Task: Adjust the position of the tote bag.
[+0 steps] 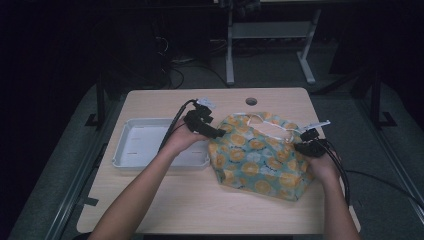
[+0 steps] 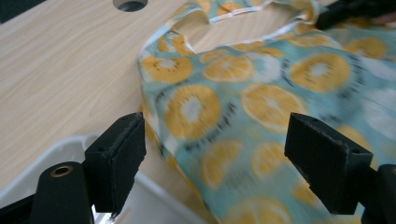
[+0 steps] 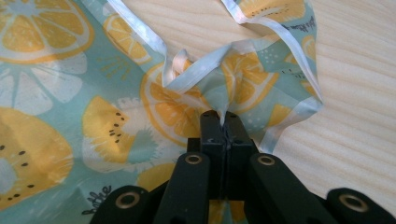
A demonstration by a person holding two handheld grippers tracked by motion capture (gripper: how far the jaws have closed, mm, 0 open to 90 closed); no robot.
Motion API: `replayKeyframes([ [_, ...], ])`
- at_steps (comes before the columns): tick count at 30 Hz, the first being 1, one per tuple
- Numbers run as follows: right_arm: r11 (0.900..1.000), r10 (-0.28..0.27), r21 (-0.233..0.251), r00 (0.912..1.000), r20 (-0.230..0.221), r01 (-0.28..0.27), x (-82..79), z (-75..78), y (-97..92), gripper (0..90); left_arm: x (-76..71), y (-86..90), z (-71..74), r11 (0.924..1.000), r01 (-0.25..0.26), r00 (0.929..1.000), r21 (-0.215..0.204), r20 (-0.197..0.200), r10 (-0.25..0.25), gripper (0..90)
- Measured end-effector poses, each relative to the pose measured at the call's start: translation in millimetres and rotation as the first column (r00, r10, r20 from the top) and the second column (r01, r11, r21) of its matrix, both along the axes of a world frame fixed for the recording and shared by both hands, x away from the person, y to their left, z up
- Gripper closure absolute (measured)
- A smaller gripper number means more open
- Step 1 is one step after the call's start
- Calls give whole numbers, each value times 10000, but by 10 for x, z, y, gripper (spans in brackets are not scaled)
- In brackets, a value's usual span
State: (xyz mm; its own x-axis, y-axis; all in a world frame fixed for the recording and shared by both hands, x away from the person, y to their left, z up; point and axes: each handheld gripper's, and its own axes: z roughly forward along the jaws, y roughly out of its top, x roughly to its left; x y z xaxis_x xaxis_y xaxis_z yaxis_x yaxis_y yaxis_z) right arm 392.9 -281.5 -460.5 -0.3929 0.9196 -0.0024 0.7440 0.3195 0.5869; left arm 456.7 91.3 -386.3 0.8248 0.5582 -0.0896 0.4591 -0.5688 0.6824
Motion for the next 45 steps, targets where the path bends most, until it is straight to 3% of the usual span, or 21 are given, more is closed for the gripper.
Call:
replayKeyframes([
  [8, 9999, 105, -84, 9999, 82, -105, -3, -3, 4, 884, 264, -260, -167, 9978, -138, 9996, 647, -241, 154, 193],
  [11, 9999, 122, -102, 9999, 91, -121, -4, -3, 5, 884, 334, -307, -215, 9975, -294, 9986, 637, -413, 320, 192],
  [17, 10000, 48, -31, 10000, 45, -48, -5, -2, 1, 885, 460, -364, -343, 9933, -502, 9965, 1041, -617, 569, 196],
  [24, 10000, 81, -26, 9999, 64, -81, -4, -4, -3, 885, 495, -484, -525, 9823, -379, 9940, 1836, -945, 560, 232],
  [29, 9999, 100, -36, 9999, 83, -100, -6, -6, -5, 886, 503, -536, -621, 9794, -336, 9902, 1989, -1262, 596, 275],
  [36, 10000, 77, -5, 9999, 72, -77, -7, -5, -4, 886, 496, -590, -639, 9699, -452, 9918, 2392, -1055, 722, 467],
  [38, 10000, 69, -18, 10000, 51, -69, -8, -3, -3, 887, 495, -606, -632, 9636, -513, 9930, 2623, -891, 771, 532],
  [45, 9999, 111, -52, 9999, 71, -111, -10, -4, -5, 887, 511, -589, -622, 9674, -409, 9914, 2497, -1100, 703, 839],
])
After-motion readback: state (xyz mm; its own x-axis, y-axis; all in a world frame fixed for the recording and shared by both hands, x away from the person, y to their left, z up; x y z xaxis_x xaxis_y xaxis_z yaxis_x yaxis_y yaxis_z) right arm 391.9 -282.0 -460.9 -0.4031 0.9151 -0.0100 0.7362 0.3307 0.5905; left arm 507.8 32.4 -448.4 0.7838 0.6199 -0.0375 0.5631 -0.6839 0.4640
